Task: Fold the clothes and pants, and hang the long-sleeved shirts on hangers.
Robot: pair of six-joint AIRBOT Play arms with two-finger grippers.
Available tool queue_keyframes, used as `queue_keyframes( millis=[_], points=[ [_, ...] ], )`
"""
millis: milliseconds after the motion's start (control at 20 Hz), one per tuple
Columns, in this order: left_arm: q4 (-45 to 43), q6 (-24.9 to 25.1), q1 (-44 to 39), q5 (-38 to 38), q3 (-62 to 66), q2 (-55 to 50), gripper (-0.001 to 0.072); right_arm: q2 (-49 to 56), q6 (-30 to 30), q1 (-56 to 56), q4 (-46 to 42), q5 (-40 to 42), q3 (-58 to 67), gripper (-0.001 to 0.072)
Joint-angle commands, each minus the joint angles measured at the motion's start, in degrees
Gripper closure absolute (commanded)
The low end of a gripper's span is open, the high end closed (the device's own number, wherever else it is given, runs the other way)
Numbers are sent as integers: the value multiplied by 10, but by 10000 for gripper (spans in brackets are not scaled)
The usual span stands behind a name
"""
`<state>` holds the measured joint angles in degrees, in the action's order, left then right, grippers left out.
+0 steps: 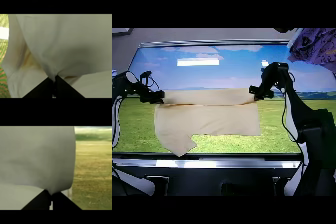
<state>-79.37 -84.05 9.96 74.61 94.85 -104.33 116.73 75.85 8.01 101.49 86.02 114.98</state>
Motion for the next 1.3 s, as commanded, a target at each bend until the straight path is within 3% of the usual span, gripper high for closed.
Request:
queue_keyframes(
  millis=[0,50,100,150,300,400,500,650,900,1250],
  points=[
    [-3,-10,0,9,0,-15,648,19,-1,12,-3,28,0,672],
    [-4,-27,0,8,1,-16,459,19,0,12,-3,32,0,516],
    [-4,-44,4,11,5,-14,175,15,15,11,-3,41,0,316],
    [-4,-51,9,22,16,-12,89,6,46,7,-12,57,0,224],
    [4,-51,50,64,43,27,89,-50,90,-28,-7,80,0,225],
    [55,-38,100,69,7,80,89,-94,106,-82,25,77,-5,232],
    [130,-2,156,68,-96,146,89,-143,127,-147,73,62,-61,232],
    [165,5,212,35,-312,266,89,-223,160,-220,131,17,-224,232],
    [201,7,208,-19,-591,439,89,-278,180,-234,158,-32,-377,232],
    [204,18,203,-60,-684,475,90,-278,180,-234,160,-49,-392,233]
  ],
)
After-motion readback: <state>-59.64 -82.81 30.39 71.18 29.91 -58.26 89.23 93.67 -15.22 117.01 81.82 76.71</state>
